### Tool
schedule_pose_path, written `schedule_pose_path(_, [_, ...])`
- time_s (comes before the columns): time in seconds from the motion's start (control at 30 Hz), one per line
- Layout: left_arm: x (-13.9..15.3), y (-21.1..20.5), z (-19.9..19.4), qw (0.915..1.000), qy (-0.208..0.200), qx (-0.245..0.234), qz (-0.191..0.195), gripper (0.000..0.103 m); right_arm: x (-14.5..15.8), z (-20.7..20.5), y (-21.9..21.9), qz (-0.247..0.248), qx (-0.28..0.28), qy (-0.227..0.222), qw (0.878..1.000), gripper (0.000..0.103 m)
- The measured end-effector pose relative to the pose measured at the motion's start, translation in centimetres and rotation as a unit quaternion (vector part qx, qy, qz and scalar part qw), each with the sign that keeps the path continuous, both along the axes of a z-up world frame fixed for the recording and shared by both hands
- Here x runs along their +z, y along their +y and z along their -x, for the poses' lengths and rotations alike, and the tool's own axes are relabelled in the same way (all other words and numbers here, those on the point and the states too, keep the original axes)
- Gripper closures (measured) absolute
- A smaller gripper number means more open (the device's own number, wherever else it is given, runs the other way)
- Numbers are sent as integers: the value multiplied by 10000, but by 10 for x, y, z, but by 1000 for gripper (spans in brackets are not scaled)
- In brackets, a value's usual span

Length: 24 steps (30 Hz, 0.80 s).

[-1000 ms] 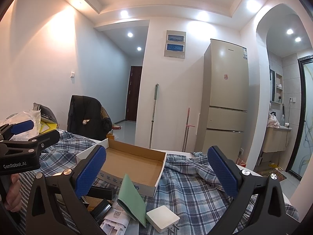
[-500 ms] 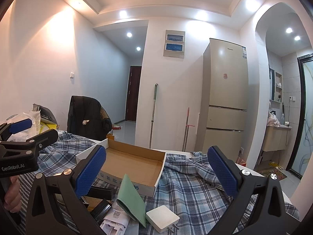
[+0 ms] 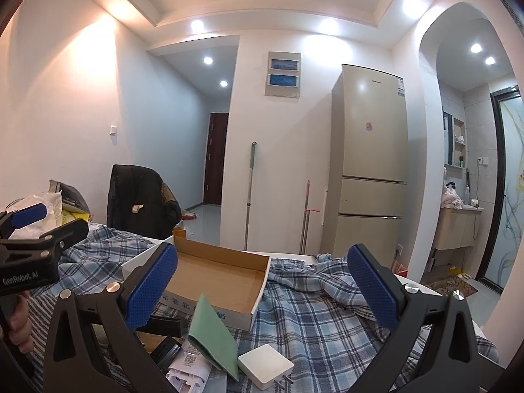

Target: Organize rigid objects

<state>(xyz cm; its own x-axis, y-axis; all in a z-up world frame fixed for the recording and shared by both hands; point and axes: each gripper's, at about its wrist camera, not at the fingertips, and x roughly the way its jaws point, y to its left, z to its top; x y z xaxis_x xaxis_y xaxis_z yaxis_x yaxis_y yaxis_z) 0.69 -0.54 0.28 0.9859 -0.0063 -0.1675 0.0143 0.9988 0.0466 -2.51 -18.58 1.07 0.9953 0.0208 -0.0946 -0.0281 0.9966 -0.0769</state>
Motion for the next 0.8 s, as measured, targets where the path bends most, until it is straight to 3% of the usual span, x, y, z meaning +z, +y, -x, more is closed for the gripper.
schedule_pose_path(0.07, [2,-1,-4,9998,33,6,-200,0,3,1,-7,-98,-82,-34,9999,0])
schedule_pose_path(0.23, [11,18,-5,9983,233,-139,510,0,6,-3,-12,-183,-274,47,9994,0])
schedule_pose_path(0.5, [22,10,4,9990,118,-311,295,0,9,-1,-16,-226,-203,27,9995,0])
schedule_pose_path(0.63, [15,11,-4,9971,479,-393,445,0,8,-1,-15,-190,-186,61,9996,0])
schedule_pose_path(0.8, [-3,13,-27,9890,1347,-430,430,0,6,-4,-10,-104,-37,196,9997,3])
